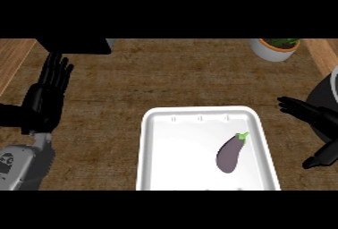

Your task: Pick the eggplant from the tray and place it in the pot

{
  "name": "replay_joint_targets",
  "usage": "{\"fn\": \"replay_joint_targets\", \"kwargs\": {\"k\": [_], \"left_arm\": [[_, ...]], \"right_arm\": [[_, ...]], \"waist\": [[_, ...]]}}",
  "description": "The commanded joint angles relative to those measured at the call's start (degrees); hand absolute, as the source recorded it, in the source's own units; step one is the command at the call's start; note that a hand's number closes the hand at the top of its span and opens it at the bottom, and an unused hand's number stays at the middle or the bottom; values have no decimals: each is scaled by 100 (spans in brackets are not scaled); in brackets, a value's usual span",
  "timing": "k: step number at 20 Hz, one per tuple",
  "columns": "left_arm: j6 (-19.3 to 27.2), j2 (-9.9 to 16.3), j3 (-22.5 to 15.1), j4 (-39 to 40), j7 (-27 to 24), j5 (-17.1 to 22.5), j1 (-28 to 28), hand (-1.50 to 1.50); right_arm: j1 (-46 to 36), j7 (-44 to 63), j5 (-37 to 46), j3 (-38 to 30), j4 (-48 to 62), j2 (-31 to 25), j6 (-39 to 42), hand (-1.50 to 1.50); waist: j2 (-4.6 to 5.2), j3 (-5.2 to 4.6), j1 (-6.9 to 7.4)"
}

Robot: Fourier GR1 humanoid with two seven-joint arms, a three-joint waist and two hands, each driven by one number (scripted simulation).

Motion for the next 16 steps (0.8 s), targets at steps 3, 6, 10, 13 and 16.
{"fn": "replay_joint_targets", "kwargs": {"k": [3,6,10,13,16], "left_arm": [[40,-183,84,-52,6,-205,55,0],[-215,-5,279,-199,206,-84,95,0],[-121,-325,237,162,-173,-412,-6,0],[80,-410,190,-325,434,-559,39,0],[-103,-406,342,-223,410,-540,-38,0]], "right_arm": [[-935,603,471,110,590,318,420,-150],[-806,943,669,264,439,635,345,-150],[-683,947,944,296,634,976,373,-150],[-665,1312,951,144,356,1008,624,-150],[-816,711,1532,214,944,1389,367,-150]], "waist": [[-9,28,-60],[-18,27,-77],[-13,27,-111],[-25,27,-116],[-11,30,-84]]}}
